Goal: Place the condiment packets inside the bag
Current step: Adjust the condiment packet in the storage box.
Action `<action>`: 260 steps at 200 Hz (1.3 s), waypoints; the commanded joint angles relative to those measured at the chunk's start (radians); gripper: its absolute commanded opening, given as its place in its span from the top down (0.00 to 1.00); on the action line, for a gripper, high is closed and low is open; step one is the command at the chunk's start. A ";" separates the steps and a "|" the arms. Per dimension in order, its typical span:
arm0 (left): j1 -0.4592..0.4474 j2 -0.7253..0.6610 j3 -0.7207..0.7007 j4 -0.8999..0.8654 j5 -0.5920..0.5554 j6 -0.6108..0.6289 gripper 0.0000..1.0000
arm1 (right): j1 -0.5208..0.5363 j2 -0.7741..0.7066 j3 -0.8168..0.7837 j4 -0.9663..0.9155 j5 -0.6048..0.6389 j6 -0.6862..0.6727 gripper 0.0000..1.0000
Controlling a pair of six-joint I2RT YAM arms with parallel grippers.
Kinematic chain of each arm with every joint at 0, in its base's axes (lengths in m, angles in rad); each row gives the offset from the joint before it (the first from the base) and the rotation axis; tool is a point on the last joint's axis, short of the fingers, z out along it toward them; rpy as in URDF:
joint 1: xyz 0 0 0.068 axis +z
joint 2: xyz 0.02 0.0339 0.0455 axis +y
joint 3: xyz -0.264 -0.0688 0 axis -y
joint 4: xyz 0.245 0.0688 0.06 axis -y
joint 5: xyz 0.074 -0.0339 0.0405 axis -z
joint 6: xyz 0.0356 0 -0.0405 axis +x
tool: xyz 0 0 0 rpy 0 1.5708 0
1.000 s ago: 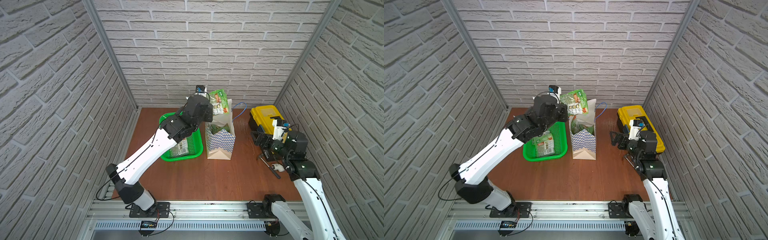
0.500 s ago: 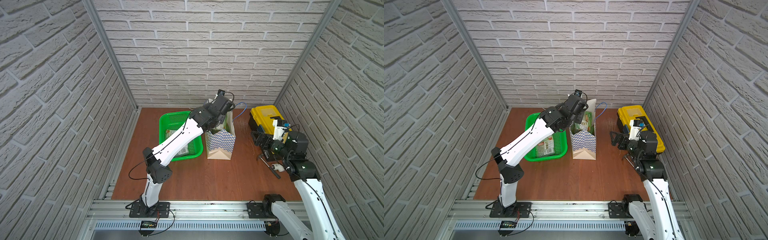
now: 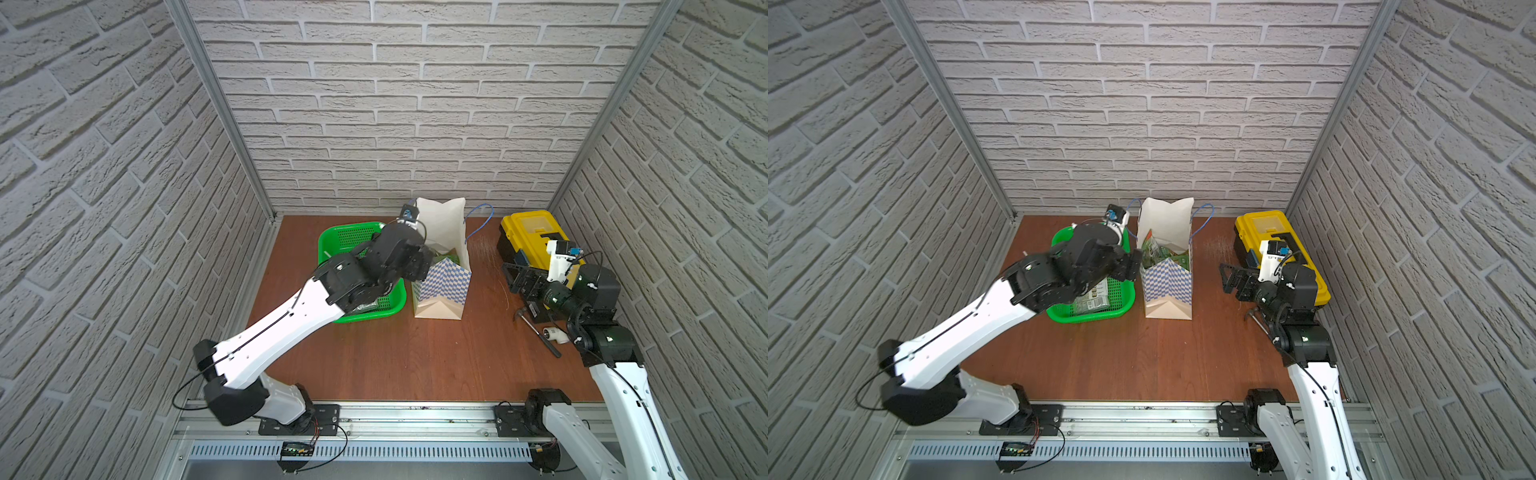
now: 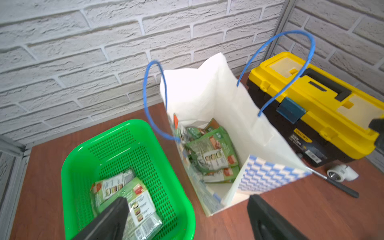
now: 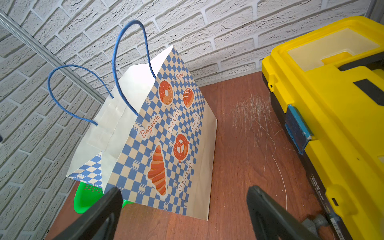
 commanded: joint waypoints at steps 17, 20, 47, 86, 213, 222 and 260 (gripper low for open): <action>0.100 -0.220 -0.253 0.090 0.036 -0.074 0.03 | -0.003 -0.004 0.020 0.019 -0.023 0.000 0.03; 0.114 -0.233 -0.269 0.085 0.046 -0.080 0.03 | -0.002 -0.004 0.020 0.020 -0.024 0.001 0.03; 0.212 -0.331 -0.399 0.061 0.113 -0.122 0.02 | -0.003 -0.007 0.033 0.021 -0.031 0.017 0.03; 0.362 -0.397 -0.557 0.057 0.239 -0.160 0.02 | -0.002 -0.015 0.029 0.031 -0.067 0.047 0.02; 0.547 -0.004 -0.579 0.182 0.333 -0.267 0.02 | 0.109 0.072 0.104 0.115 -0.085 0.053 0.00; 0.554 0.033 -0.559 0.170 0.325 -0.273 0.02 | 0.118 0.080 0.102 0.122 -0.083 0.053 0.00; 0.564 0.181 -0.498 0.125 0.261 -0.316 0.02 | 0.156 0.093 0.085 0.121 -0.056 0.027 0.00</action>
